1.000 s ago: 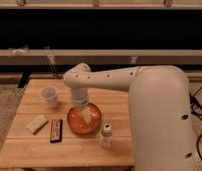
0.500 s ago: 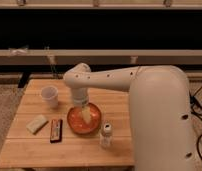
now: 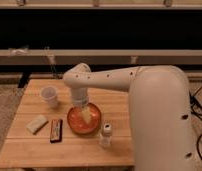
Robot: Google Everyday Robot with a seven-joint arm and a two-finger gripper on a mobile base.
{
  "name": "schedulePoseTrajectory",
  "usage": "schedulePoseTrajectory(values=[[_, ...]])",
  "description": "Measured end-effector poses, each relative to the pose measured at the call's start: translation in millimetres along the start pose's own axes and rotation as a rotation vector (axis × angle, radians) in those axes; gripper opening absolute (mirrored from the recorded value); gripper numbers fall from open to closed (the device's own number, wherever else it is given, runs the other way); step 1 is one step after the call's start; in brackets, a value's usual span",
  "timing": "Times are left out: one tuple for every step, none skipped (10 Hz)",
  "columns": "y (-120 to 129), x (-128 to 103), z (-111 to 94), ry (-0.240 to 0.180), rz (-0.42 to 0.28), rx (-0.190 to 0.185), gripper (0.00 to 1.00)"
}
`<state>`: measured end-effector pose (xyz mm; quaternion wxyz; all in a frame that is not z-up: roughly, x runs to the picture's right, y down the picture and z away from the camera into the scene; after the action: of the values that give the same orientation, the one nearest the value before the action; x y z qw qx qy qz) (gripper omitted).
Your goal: Knock the bottle over
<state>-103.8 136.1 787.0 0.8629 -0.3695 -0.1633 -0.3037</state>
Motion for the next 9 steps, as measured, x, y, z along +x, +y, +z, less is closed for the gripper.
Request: schedulePoseTrajectory(values=[[0.0, 0.0, 0.0, 0.000, 0.000, 0.000, 0.80], [0.0, 0.0, 0.0, 0.000, 0.000, 0.000, 0.80], [0.0, 0.1, 0.0, 0.000, 0.000, 0.000, 0.80], [0.0, 0.1, 0.0, 0.000, 0.000, 0.000, 0.80], [-0.8, 0.4, -0.7, 0.002, 0.000, 0.001, 0.80], [-3.5, 1.3, -2.5, 0.005, -0.003, 0.006, 0.80], [-9.2, 4.3, -8.1, 0.011, -0.005, 0.014, 0.80], [-16.8, 7.6, -19.1, 0.018, -0.009, 0.023, 0.80], [-22.8, 8.0, -38.6, 0.028, -0.014, 0.037, 0.80]])
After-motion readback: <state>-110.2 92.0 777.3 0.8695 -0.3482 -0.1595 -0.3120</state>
